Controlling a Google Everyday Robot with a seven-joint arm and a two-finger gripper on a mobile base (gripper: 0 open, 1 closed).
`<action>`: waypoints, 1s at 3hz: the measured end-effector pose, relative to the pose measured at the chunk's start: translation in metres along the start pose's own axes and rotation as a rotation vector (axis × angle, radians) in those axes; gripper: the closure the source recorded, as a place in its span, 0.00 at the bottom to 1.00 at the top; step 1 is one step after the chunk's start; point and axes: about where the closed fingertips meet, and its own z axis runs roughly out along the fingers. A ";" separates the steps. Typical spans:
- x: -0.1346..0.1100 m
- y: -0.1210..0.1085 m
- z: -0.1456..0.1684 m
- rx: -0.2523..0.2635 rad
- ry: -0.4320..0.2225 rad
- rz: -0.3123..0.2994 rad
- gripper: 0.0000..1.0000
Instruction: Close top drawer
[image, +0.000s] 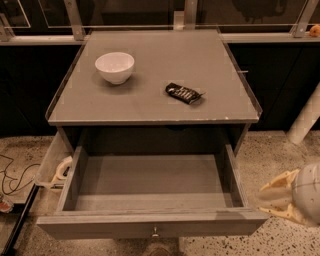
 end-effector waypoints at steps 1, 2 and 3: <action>0.012 0.021 0.029 -0.035 -0.067 0.033 0.89; 0.011 0.022 0.030 -0.038 -0.073 0.032 1.00; 0.011 0.022 0.030 -0.038 -0.073 0.032 1.00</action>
Offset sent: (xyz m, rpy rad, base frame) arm -0.0091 0.0055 -0.0301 0.0677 0.0188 0.0029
